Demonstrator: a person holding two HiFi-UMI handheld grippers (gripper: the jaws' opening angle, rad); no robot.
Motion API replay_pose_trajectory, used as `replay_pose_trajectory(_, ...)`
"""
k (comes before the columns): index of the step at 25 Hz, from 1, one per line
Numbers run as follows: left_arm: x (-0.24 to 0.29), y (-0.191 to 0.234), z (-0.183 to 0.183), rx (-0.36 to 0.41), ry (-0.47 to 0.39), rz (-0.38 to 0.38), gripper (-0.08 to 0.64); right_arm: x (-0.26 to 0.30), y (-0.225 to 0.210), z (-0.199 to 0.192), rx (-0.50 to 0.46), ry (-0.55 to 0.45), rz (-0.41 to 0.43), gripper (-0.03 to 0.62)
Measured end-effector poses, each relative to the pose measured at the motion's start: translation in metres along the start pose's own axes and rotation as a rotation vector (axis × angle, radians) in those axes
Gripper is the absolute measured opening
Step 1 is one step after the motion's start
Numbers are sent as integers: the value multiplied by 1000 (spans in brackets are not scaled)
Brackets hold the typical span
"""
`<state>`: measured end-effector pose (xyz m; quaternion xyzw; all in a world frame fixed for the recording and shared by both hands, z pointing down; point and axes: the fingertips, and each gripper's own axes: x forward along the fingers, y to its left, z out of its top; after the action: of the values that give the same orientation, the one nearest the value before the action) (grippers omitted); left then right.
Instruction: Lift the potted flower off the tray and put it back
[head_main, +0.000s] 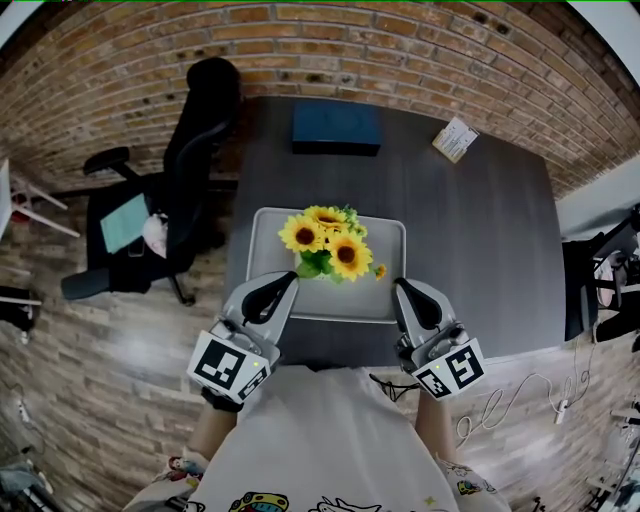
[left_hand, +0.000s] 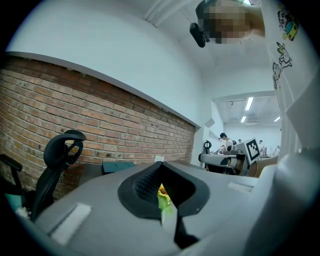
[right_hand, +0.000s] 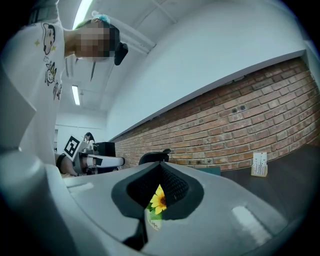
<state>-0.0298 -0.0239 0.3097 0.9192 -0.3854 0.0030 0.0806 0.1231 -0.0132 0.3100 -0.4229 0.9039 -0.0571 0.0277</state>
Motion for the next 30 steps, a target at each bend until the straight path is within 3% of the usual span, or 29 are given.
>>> replay_pose_trajectory(30, -5, 3, -3, 0, 4, 17, 11, 3, 1, -2, 8, 0, 0, 0)
